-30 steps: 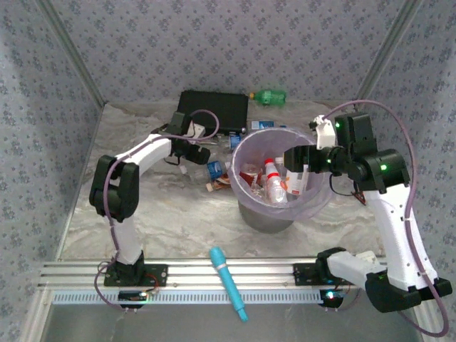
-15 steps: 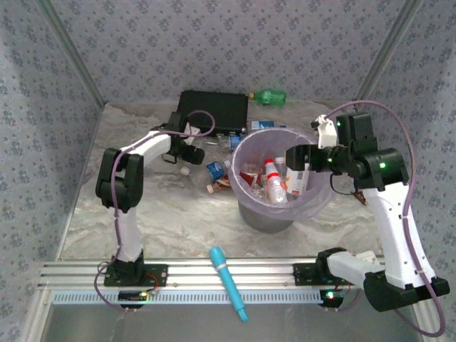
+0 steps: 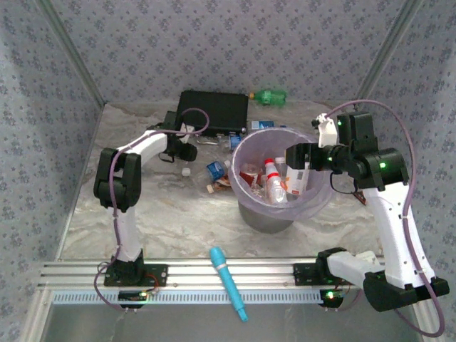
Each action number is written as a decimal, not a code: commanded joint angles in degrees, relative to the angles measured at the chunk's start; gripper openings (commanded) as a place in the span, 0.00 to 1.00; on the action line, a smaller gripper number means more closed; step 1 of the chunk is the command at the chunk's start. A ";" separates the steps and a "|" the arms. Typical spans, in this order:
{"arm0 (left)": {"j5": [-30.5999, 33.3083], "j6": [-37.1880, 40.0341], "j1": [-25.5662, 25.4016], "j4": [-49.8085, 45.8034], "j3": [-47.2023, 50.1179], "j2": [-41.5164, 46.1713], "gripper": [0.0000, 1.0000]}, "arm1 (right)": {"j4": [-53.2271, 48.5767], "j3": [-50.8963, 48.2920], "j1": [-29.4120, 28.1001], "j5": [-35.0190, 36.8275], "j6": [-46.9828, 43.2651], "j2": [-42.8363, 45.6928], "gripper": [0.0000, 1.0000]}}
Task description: Put the plastic bottles in the bin
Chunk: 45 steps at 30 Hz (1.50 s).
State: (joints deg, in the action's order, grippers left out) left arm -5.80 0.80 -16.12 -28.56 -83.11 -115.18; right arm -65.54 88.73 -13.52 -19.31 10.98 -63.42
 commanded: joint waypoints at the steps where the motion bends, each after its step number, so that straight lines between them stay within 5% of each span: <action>1: 0.47 -1.32 0.52 -3.10 0.22 1.90 0.51 | 0.41 0.17 0.42 -0.90 0.79 0.14 0.81; 11: 0.35 -5.33 1.88 -1.02 4.85 18.18 0.51 | 9.22 4.88 -1.78 -7.17 3.80 -2.22 0.81; 19: -30.79 -12.83 2.28 10.03 11.45 33.79 0.52 | 16.51 13.88 -12.83 -8.27 5.34 -11.16 0.81; 24: -40.56 -19.61 0.72 20.58 17.30 39.59 0.52 | 18.40 20.96 -17.63 -9.46 5.76 -18.75 0.82; 35: -42.47 -21.01 -5.47 25.83 20.48 47.52 0.51 | 19.65 30.56 -21.26 -13.75 7.57 -34.51 0.87; 45: -40.47 -20.81 -7.08 27.30 19.61 47.69 0.50 | 21.33 30.96 -22.25 -17.34 10.72 -39.53 0.84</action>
State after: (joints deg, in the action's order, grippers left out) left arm -45.87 -19.84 -22.96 -3.73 -61.56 -67.96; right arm -45.60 117.54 -35.05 -33.98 20.08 -102.50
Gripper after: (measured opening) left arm 0.503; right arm 0.847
